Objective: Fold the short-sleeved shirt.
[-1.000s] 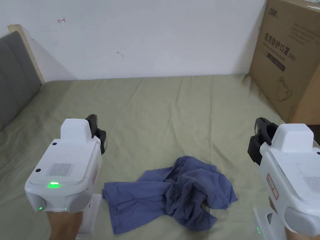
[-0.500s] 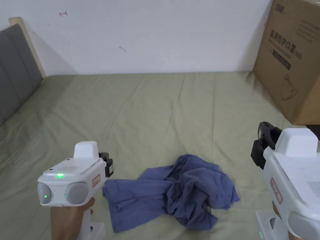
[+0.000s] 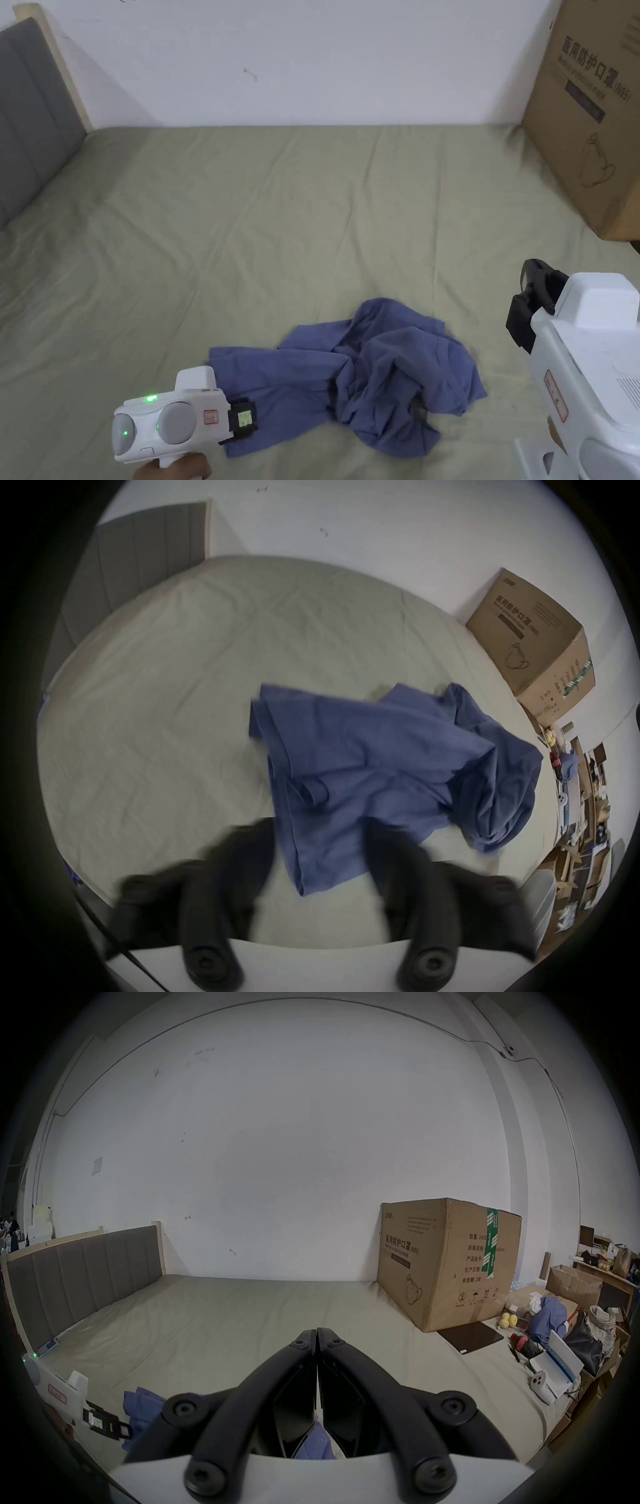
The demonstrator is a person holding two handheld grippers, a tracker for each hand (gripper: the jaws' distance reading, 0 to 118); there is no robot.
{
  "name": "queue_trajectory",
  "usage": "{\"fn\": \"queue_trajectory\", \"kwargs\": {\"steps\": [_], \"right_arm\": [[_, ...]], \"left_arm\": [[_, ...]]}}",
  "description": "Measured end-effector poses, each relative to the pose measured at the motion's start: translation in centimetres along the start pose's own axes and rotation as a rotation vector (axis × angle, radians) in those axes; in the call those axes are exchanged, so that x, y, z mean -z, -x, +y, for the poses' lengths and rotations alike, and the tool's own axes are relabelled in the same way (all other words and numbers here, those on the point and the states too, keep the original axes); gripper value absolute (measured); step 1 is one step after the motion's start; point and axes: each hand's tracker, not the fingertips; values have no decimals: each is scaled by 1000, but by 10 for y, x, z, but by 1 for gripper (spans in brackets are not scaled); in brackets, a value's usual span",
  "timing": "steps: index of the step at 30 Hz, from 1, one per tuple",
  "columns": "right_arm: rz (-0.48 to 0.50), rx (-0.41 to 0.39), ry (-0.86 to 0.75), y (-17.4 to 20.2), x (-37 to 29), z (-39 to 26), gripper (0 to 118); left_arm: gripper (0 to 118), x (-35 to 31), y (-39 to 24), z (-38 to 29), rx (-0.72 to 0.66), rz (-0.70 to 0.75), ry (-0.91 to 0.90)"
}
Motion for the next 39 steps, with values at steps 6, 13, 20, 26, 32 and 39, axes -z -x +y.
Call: {"fn": "queue_trajectory", "kwargs": {"steps": [6,13,20,26,32,39], "right_arm": [[-4,0,27,-5,4,-8,0],[-10,-6,63,-15,12,-17,0],[24,23,271,-29,57,-46,16],[65,55,537,-24,125,-99,100],[103,84,722,-14,178,-141,103],[171,146,818,-6,191,-165,5]], "left_arm": [[100,33,-9,-9,52,90,62],[19,29,-31,-18,158,184,-3],[2,8,-24,-7,136,74,-118],[1,-17,-19,5,149,-33,-183],[1,-17,-26,9,149,-52,-188],[1,-12,-19,10,137,-70,-174]]}}
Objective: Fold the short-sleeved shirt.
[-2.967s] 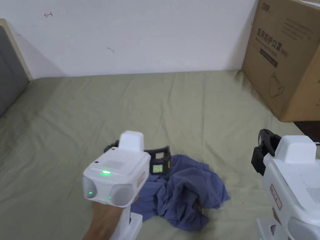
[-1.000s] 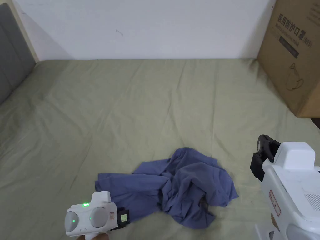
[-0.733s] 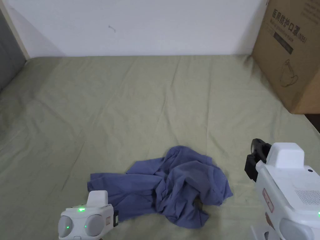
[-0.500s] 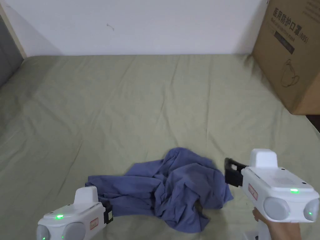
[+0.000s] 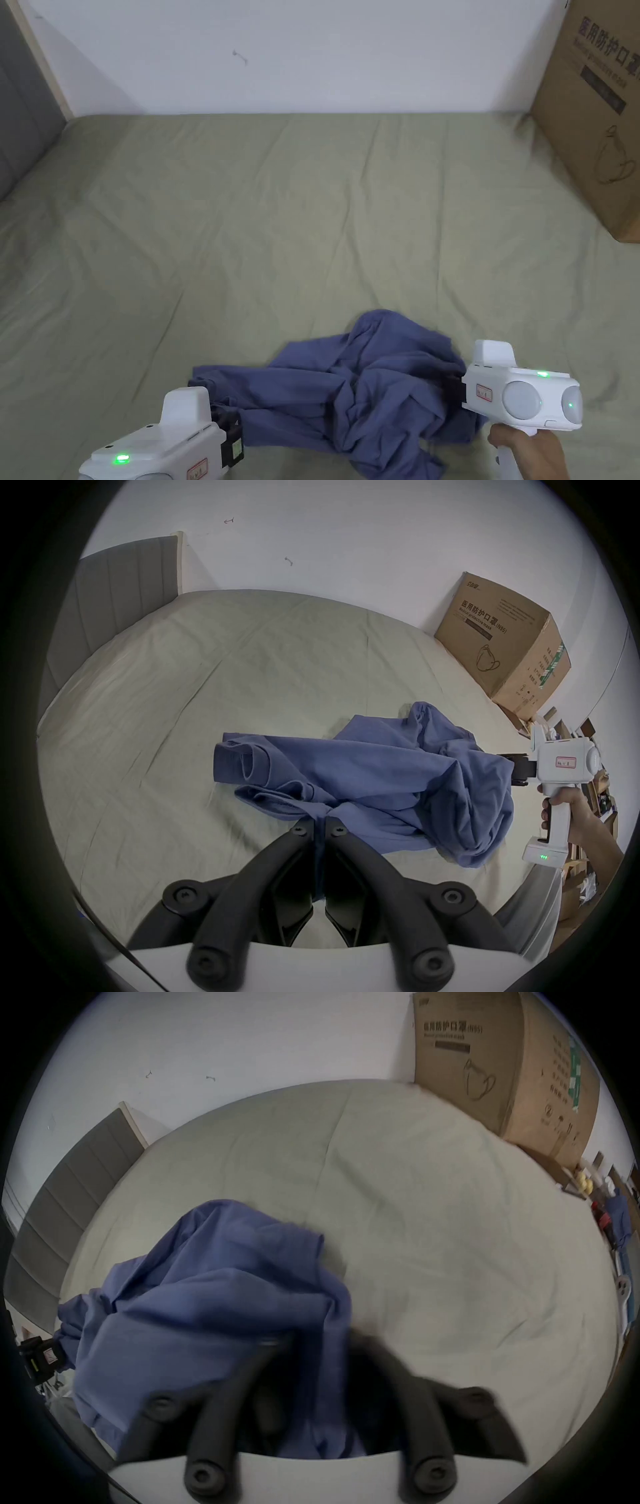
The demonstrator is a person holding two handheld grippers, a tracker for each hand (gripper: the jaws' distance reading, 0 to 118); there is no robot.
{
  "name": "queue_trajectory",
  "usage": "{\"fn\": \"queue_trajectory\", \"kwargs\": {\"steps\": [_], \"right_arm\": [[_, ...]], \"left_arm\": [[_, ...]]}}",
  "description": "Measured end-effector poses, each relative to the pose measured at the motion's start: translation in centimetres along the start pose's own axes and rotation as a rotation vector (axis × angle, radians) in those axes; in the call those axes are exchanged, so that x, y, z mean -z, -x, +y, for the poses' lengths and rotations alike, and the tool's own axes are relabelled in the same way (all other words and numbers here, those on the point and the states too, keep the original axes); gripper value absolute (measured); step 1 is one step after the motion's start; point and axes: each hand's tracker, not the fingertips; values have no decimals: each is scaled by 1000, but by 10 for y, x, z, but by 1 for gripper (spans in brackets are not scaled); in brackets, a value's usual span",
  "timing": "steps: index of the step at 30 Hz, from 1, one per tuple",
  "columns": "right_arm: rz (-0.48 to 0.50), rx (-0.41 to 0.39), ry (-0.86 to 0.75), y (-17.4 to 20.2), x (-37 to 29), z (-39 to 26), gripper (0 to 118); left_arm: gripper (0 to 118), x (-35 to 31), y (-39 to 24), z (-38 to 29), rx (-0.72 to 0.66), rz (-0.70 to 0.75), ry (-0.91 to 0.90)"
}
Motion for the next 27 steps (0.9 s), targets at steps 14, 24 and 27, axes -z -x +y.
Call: {"fn": "queue_trajectory", "kwargs": {"steps": [14,24,27], "right_arm": [[-16,-126,-374,-14,-157,47,4],[-77,-169,-599,-5,-257,135,4],[-78,-157,-645,-5,-271,165,4]], "left_arm": [[1,-39,14,55,-89,-91,-169],[1,-111,36,211,-64,-31,-455],[1,-128,36,256,-49,-17,-495]]}}
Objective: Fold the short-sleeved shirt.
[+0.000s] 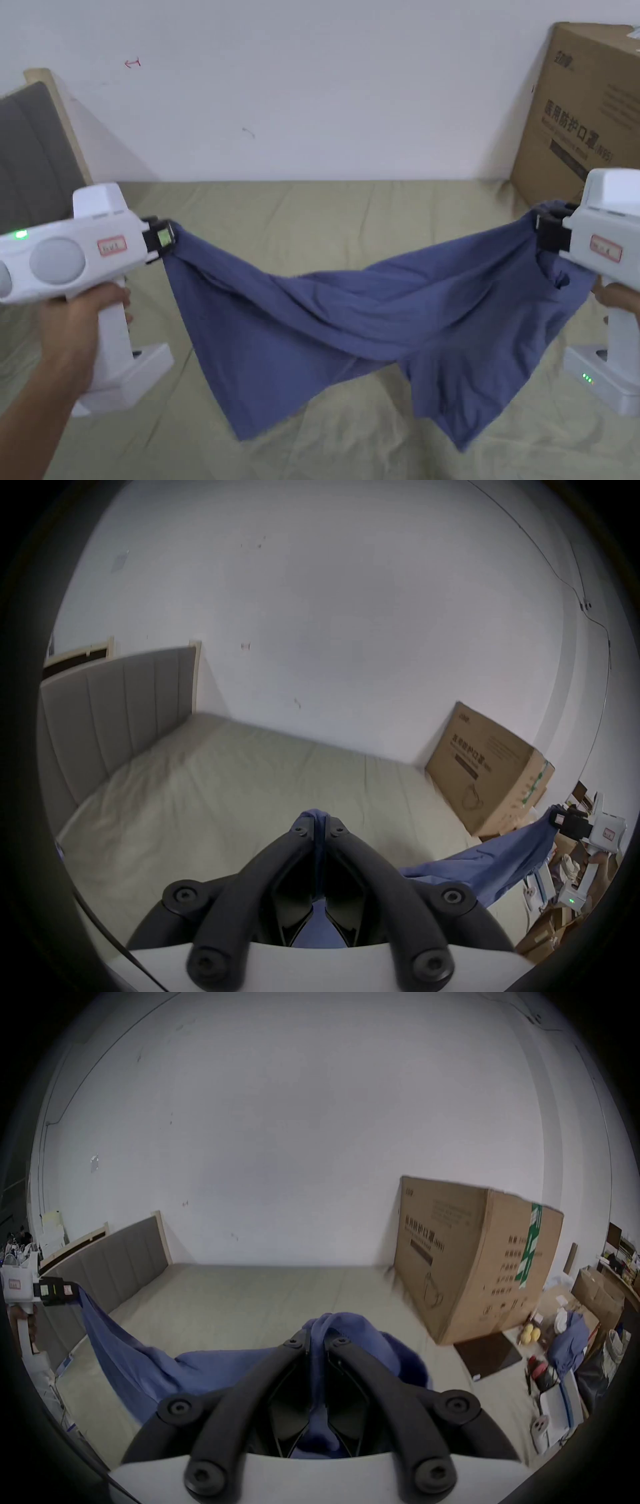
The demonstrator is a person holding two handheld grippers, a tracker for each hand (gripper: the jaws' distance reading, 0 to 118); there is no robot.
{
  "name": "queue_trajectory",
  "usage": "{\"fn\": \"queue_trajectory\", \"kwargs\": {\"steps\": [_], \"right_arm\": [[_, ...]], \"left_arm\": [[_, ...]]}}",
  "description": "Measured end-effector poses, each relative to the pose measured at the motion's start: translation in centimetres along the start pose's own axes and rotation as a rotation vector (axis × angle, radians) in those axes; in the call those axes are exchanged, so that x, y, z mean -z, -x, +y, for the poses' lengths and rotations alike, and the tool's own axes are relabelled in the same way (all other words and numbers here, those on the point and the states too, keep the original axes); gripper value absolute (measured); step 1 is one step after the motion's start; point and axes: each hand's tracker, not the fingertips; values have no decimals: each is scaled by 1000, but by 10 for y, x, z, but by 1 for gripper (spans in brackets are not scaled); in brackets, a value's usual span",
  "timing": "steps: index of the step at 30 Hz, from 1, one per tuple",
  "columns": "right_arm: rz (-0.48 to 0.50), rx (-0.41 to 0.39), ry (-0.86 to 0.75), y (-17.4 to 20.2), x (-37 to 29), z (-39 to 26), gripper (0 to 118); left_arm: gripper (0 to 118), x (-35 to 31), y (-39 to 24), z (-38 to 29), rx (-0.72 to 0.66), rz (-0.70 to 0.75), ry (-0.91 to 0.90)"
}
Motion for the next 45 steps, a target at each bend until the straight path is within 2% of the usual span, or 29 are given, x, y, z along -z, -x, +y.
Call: {"fn": "queue_trajectory", "kwargs": {"steps": [4,7,11,21,29,34,39,45], "right_arm": [[-36,-21,-72,-3,11,43,4],[-54,-32,-133,-5,19,74,4],[-77,-55,-171,-6,34,101,4],[-81,-63,-179,2,90,101,4],[-92,-45,-131,22,135,30,4],[-77,-28,-3,32,148,-36,4],[-61,-34,102,39,137,-104,4],[-38,-11,202,42,94,-166,4]], "left_arm": [[1,14,-6,54,12,18,-62],[1,27,-12,86,99,68,-103],[1,46,-22,115,135,107,-127],[1,99,5,144,163,194,-129],[1,116,34,84,164,228,-91],[1,123,60,25,136,246,-6],[1,112,89,-45,105,263,83],[1,65,113,-131,117,287,175]]}}
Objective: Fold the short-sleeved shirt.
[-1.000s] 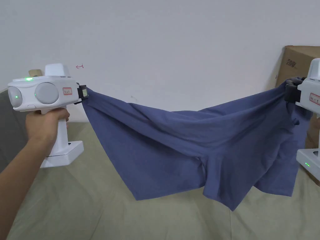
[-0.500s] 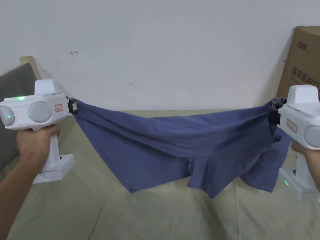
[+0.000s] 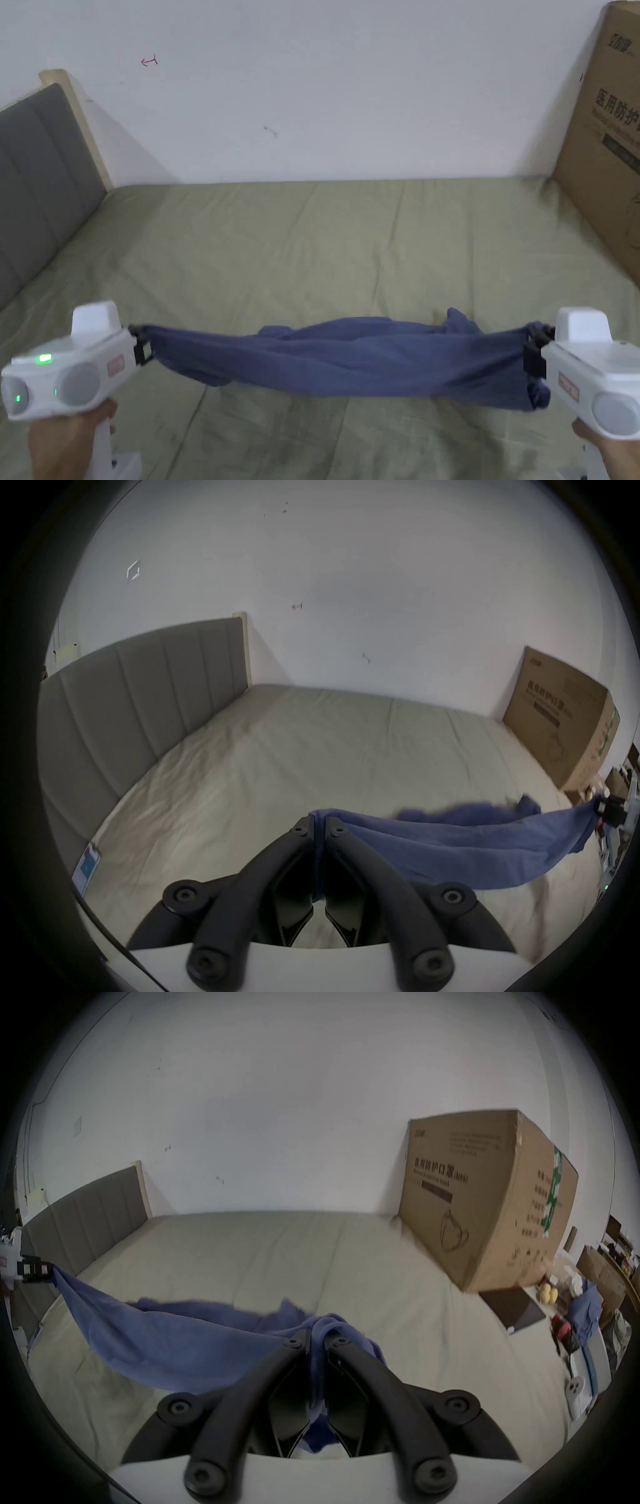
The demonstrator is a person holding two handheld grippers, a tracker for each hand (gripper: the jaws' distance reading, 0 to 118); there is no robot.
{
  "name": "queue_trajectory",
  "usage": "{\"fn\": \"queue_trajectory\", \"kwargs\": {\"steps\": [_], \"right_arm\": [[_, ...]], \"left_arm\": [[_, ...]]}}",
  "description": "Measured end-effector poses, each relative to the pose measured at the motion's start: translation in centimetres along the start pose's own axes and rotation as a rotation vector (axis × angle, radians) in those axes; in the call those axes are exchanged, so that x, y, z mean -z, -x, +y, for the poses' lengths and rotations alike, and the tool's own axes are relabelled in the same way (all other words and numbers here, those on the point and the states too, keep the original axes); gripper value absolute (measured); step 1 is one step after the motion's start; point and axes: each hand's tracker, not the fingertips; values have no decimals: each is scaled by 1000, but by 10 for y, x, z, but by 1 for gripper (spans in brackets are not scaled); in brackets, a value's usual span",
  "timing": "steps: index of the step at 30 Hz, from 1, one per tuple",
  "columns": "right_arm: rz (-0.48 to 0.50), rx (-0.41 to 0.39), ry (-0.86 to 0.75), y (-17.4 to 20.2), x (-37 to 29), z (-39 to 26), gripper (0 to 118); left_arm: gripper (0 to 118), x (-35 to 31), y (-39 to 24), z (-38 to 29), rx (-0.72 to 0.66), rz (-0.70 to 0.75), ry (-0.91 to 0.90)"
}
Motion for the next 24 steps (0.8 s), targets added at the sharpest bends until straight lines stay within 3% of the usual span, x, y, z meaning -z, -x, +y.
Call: {"fn": "queue_trajectory", "kwargs": {"steps": [7,18,24], "right_arm": [[12,34,79,-6,-43,-69,4],[-7,124,217,-16,-118,-152,4],[-20,145,336,-18,-123,-197,4]], "left_arm": [[1,-52,20,-96,11,13,85],[1,-125,52,-181,-43,42,157],[1,-136,59,-217,-36,73,242]]}}
